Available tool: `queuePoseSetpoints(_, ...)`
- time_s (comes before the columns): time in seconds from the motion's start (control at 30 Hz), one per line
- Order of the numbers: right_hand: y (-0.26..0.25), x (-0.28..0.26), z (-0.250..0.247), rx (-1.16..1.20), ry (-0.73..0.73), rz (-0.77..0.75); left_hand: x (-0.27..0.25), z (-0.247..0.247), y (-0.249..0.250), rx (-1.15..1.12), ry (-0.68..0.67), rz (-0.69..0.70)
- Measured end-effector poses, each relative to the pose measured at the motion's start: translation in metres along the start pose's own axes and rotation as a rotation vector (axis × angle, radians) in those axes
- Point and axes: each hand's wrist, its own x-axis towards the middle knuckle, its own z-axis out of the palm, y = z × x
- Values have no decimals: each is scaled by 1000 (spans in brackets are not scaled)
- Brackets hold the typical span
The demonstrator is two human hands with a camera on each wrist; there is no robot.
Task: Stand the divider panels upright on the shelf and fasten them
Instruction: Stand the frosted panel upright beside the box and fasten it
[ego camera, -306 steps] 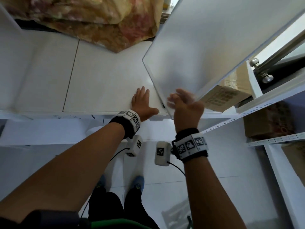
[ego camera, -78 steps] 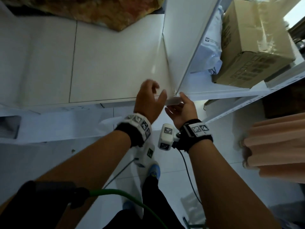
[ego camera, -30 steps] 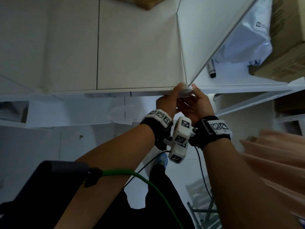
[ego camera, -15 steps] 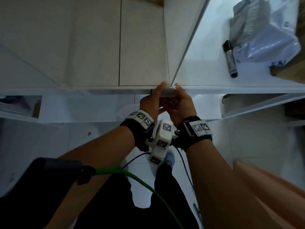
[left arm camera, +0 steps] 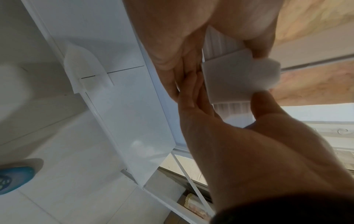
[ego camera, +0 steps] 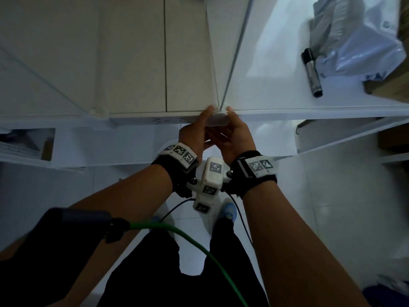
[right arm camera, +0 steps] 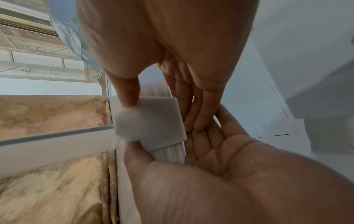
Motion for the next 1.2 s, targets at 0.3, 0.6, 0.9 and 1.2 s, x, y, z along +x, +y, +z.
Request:
queuePoseSetpoints(0.3, 2, 0, 2, 40, 3, -3, -5, -2, 7, 61, -59, -19)
queuePoseSetpoints(0.6, -2, -7, 1, -38, 16, 33, -18, 2, 13, 150, -20, -15)
queuePoseSetpoints(0.9, -2, -33, 14, -170, 106, 63, -41, -2, 25, 229, 6, 11)
queuePoseSetpoints(1.2, -2, -65, 53, -275, 103, 56, -64, -24, 60, 685, 94, 379)
